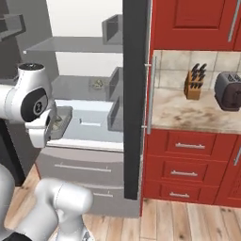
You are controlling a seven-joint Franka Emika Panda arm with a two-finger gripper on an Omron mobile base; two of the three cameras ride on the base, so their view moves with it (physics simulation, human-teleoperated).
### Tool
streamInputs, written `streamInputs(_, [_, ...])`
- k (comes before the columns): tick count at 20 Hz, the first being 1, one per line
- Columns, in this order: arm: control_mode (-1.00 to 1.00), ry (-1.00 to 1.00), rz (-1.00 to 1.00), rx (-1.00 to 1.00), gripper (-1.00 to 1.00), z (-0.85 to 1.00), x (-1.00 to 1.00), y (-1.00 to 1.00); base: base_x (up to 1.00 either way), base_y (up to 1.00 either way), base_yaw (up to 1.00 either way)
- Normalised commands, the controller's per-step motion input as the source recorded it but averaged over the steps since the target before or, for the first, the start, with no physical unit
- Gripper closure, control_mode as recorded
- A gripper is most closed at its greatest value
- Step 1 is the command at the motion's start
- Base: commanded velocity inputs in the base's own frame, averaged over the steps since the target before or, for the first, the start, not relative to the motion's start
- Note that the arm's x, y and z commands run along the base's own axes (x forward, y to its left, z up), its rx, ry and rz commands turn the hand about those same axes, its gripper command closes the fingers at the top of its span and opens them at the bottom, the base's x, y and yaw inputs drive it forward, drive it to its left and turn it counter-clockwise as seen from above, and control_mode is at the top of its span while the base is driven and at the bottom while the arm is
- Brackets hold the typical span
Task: Place two dumplings into each of the tupperware containers and then place the containers in the fridge.
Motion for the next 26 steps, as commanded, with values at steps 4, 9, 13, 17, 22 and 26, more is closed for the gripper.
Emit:
streamInputs(4, [1.0, 0.0, 0.0, 0.0, 1.0, 0.0, 0.0, 0.0, 0.48, 0.03, -0.1])
streamInputs(9, [1.0, 0.0, 0.0, 0.0, 1.0, 0.0, 0.0, 0.0, 0.93, 0.0, 0.0])
streamInputs(13, [1.0, 0.0, 0.0, 0.0, 1.0, 0.0, 0.0, 0.0, 0.53, -0.03, 0.03])
streamInputs(17, [1.0, 0.0, 0.0, 0.0, 1.0, 0.0, 0.0, 0.0, 0.35, -0.06, 0.03])
streamInputs(22, [1.0, 0.0, 0.0, 0.0, 1.0, 0.0, 0.0, 0.0, 0.63, -0.01, 0.09])
streamInputs(26, [1.0, 0.0, 0.0, 0.0, 1.0, 0.0, 0.0, 0.0, 0.48, 0.0, 0.11])
